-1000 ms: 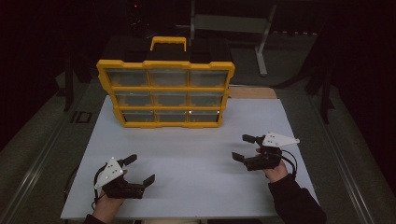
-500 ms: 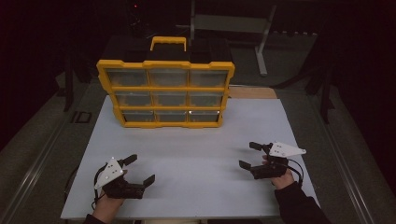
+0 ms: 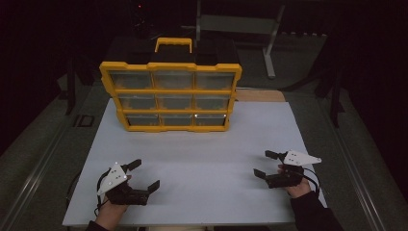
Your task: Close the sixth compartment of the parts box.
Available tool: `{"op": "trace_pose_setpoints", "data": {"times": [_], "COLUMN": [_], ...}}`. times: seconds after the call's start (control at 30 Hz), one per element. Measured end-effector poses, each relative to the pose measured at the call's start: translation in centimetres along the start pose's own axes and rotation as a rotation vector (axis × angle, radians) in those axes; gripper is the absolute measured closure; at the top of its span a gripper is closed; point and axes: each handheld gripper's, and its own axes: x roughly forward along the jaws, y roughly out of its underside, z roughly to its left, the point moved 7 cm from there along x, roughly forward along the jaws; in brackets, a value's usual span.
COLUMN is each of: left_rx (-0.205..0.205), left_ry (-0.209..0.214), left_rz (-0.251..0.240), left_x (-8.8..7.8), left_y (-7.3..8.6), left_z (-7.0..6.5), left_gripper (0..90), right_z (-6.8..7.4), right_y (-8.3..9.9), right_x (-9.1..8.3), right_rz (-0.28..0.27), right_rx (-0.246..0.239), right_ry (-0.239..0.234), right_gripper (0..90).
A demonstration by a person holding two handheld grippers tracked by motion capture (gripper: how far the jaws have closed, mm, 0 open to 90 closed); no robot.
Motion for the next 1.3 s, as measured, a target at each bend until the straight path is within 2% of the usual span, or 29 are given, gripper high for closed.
{"op": "trace_pose_setpoints", "data": {"times": [0.1, 0.4, 0.77, 0.87, 1.03, 1.3], "left_rx": [0.001, 0.001, 0.001, 0.000, -0.001, 0.000], "left_ry": [0.001, 0.006, 0.008, 0.007, 0.007, 0.008], "left_rz": [0.000, 0.000, 0.001, 0.000, 0.001, 0.002], "left_x": [0.0, 0.0, 0.0, 0.0, 0.0, 0.0], "left_y": [0.0, 0.0, 0.0, 0.0, 0.0, 0.0], "left_z": [0.0, -0.1, 0.0, 0.0, 0.0, 0.0], "left_gripper": [0.0, 0.0, 0.0, 0.0, 0.0, 0.0], "right_z": [-0.1, -0.3, -0.5, -0.4, -0.1, -0.2], "right_y": [0.5, 1.3, 1.7, 1.6, 1.7, 1.8], "right_x": [-0.2, -0.6, -0.3, -0.1, 0.1, 0.2], "right_rz": [0.025, 0.065, 0.056, 0.054, 0.071, 0.081], "right_rx": [-0.012, -0.021, 0.028, 0.051, 0.027, 0.024], "right_ry": [0.012, 0.011, -0.011, -0.032, -0.028, -0.015], "right_gripper": [10.7, 10.7, 10.9, 13.0, 12.8, 12.7]}}
